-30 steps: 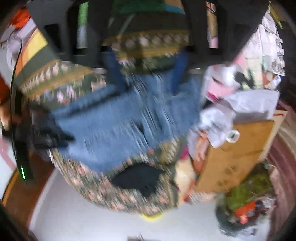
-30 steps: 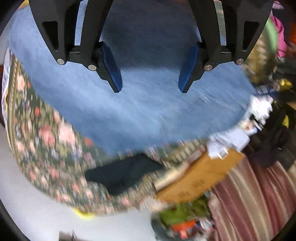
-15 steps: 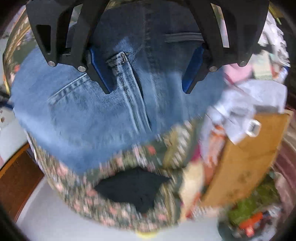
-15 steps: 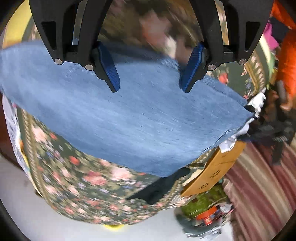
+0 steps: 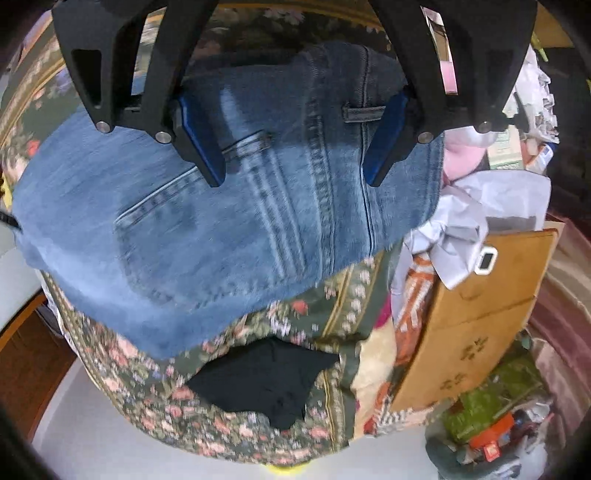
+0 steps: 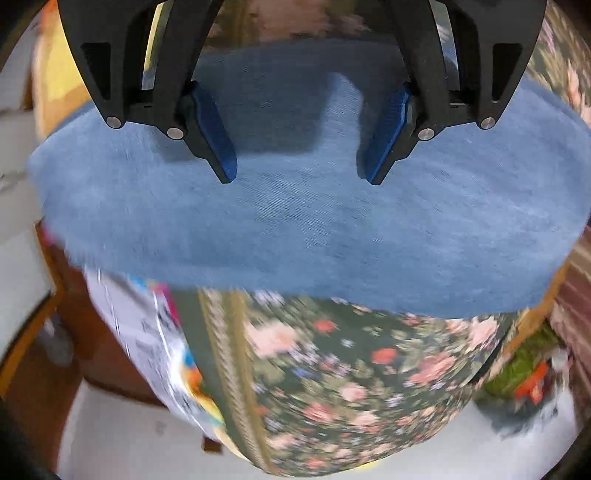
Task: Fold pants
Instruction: 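Grasp the frayed hem with the right gripper and lift it up, then fold the frayed hem over onto the jeans with the right gripper and release, then smooth the folded jeans flat with both grippers open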
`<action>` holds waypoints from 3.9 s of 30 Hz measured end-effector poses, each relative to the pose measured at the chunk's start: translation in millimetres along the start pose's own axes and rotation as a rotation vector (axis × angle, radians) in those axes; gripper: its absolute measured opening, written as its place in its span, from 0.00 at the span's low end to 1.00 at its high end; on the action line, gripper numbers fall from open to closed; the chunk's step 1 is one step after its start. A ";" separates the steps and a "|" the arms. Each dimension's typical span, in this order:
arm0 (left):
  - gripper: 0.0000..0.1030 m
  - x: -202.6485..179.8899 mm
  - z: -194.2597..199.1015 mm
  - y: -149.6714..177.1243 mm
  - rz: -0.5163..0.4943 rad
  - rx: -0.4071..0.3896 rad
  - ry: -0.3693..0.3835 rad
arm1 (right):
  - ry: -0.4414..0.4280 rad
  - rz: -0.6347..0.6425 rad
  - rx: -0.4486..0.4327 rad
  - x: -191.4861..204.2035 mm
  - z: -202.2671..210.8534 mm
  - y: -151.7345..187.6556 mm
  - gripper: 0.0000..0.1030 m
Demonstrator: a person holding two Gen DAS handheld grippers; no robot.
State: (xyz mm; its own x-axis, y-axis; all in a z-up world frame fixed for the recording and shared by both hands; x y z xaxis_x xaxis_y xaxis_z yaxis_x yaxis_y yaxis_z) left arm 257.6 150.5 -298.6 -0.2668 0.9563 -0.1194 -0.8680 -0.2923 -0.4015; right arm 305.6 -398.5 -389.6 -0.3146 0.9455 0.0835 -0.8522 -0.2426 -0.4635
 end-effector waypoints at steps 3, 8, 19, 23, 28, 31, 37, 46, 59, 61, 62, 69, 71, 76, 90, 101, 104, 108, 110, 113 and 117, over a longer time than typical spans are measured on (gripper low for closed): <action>0.75 -26.1 14.1 -10.9 -0.025 -0.052 -0.016 | -0.015 -0.011 -0.030 -18.0 15.7 24.0 0.66; 0.77 -84.0 13.6 -20.2 -0.084 -0.058 0.014 | 0.021 -0.062 -0.092 -49.5 56.0 52.9 0.67; 0.78 -218.6 -29.0 -8.6 -0.310 0.029 0.042 | -0.067 -0.435 -0.211 -126.1 72.8 97.0 0.74; 0.79 -256.1 -39.2 -0.8 -0.382 0.050 0.053 | -0.071 -0.469 -0.224 -140.2 62.4 92.9 0.74; 0.79 -286.9 -45.4 6.7 -0.430 0.060 0.083 | -0.122 -0.525 -0.208 -157.5 38.0 87.3 0.82; 0.79 -296.5 -49.2 8.6 -0.430 0.062 0.100 | -0.079 -0.490 -0.199 -158.0 29.9 82.2 0.82; 0.79 -306.7 -50.6 7.9 -0.431 0.066 0.114 | -0.006 -0.532 -0.211 -179.3 25.0 74.8 0.38; 0.79 -312.3 -45.3 15.5 -0.470 0.034 0.113 | 0.054 -0.463 -0.258 -187.8 47.5 54.4 0.06; 0.79 -268.7 40.7 -30.1 -0.302 -0.202 0.189 | 0.047 -0.213 -0.558 -105.5 179.1 -47.7 0.06; 0.80 -259.4 58.6 -39.0 -0.277 -0.239 0.209 | 0.018 -0.167 -0.595 -83.8 193.9 -63.4 0.06; 0.82 -253.6 67.7 -42.9 -0.265 -0.260 0.218 | -0.001 -0.135 -0.615 -68.1 202.0 -73.2 0.06; 0.87 -205.6 117.3 -53.4 -0.210 -0.397 0.231 | -0.117 0.046 -0.669 36.1 214.6 -124.6 0.06; 0.87 -193.0 124.3 -53.0 -0.198 -0.410 0.240 | -0.145 0.081 -0.662 60.1 206.9 -132.7 0.06; 0.89 -157.0 129.2 -49.5 -0.161 -0.421 0.239 | -0.219 0.147 -0.592 119.2 164.7 -143.2 0.06; 0.89 -103.6 95.9 -30.1 -0.086 -0.325 0.184 | -0.291 0.409 -0.180 235.6 29.7 -76.6 0.14; 0.89 -141.1 93.5 -34.9 -0.135 -0.322 0.184 | -0.411 0.471 -0.194 229.7 68.9 -63.4 0.42; 0.89 -160.2 95.8 -40.2 -0.160 -0.334 0.175 | -0.361 0.460 -0.271 211.1 89.8 -72.1 0.47; 0.89 -187.7 91.2 -49.1 -0.176 -0.320 0.189 | -0.269 0.429 -0.363 178.8 113.9 -89.5 0.47; 0.89 -200.7 86.3 -53.6 -0.179 -0.303 0.204 | -0.220 0.408 -0.401 161.6 122.3 -98.0 0.52; 0.89 -220.5 73.9 -59.5 -0.195 -0.274 0.217 | -0.168 0.378 -0.450 135.0 127.2 -105.7 0.59; 0.89 -242.7 41.7 -64.7 -0.230 -0.211 0.176 | -0.137 0.334 -0.423 106.5 109.4 -111.9 0.60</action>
State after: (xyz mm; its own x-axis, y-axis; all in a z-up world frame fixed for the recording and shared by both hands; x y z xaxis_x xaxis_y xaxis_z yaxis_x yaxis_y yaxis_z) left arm 361.0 -62.8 -205.8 0.0174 0.9883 -0.1516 -0.7861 -0.0801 -0.6129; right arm 321.7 -294.4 -232.3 -0.6144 0.7885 -0.0278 -0.4634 -0.3891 -0.7961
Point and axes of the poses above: each gripper's, at about its wrist camera, not at the fingertips, and z roughly against the way its jaws point, x to its left, y to its underside, the point moved 5 cm from there along -z, roughly the way its jaws point, and after that the axes turned 15 degrees about z, right-handed, at the moved point
